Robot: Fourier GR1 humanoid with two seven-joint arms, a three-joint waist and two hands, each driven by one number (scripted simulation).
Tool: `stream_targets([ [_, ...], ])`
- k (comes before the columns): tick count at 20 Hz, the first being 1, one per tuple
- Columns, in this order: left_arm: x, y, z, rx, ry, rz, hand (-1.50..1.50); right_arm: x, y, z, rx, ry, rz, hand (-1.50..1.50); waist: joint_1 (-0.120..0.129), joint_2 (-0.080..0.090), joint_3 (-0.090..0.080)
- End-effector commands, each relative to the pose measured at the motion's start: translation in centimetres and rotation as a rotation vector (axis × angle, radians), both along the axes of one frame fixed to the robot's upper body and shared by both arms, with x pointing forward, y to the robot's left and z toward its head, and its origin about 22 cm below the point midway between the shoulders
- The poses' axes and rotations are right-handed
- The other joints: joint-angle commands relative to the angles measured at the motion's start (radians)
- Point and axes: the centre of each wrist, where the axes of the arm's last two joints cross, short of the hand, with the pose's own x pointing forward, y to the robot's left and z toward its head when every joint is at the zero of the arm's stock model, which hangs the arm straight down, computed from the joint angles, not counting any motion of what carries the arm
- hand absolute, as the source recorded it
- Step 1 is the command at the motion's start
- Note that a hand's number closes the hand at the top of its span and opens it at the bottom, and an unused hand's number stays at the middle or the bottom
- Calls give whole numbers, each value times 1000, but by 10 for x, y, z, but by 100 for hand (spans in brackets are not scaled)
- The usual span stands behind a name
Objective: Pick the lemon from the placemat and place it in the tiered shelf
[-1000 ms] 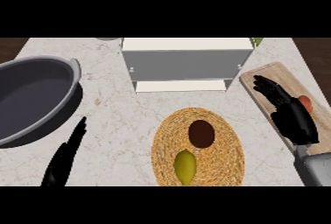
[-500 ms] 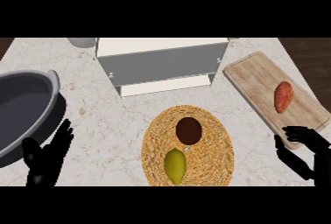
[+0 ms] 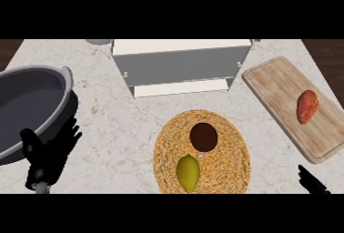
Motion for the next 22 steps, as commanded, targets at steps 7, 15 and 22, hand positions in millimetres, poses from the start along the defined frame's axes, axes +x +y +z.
stream_targets([
  [7,26,-13,11,-28,4,-40,0,-24,33,80,-103,205,84,-150,52,18,-6],
  [15,23,-21,-4,-14,17,-61,0,8,54,64,-132,321,-55,-150,68,20,-9],
  [22,30,-19,4,-25,19,-73,0,43,91,69,-216,460,-83,-150,71,15,-6],
])
